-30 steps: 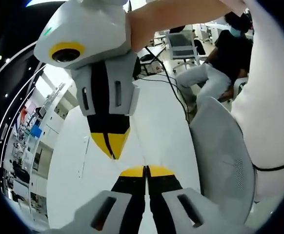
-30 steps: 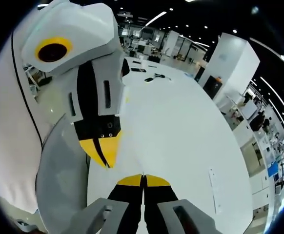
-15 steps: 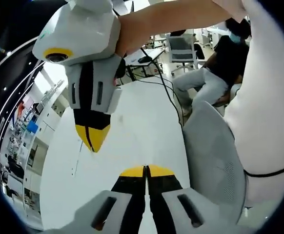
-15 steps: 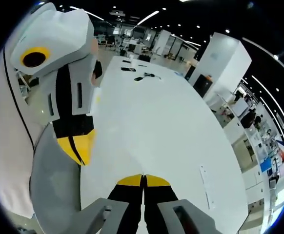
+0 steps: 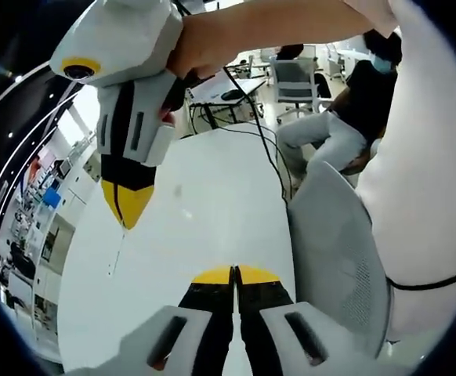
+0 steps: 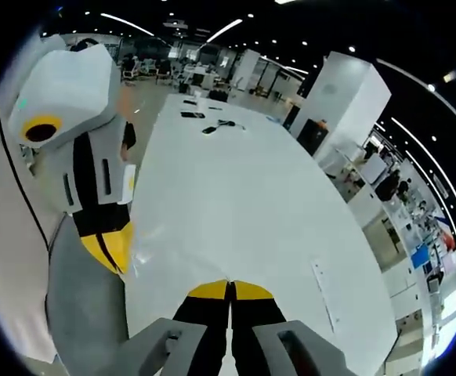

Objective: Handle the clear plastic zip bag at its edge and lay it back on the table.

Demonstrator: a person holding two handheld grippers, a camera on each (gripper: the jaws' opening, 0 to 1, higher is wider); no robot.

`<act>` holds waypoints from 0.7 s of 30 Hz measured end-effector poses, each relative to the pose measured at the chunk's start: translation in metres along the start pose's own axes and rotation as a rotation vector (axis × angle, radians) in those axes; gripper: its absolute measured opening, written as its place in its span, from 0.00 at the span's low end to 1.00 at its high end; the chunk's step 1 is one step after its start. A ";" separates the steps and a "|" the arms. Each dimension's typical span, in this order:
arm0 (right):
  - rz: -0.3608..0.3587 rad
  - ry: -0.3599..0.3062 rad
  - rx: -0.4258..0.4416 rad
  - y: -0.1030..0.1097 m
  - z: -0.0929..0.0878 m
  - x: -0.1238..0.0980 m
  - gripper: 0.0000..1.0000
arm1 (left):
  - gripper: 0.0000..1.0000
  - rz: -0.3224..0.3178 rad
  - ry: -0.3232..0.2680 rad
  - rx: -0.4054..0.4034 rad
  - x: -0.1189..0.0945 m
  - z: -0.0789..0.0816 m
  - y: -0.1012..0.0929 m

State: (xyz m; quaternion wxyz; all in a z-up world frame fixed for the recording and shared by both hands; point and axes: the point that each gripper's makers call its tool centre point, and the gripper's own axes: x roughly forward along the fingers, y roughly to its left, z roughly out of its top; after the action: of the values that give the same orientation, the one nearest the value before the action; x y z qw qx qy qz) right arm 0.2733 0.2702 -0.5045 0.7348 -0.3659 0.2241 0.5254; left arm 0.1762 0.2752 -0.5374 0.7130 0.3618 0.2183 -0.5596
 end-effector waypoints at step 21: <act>-0.044 -0.029 0.018 0.000 -0.002 -0.007 0.00 | 0.00 0.013 0.001 -0.005 0.006 -0.005 -0.010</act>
State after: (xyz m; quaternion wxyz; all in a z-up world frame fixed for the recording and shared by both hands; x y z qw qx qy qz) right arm 0.2705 0.2641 -0.5011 0.7526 -0.3566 0.2100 0.5121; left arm 0.1692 0.2738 -0.5475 0.7175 0.3616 0.2178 -0.5541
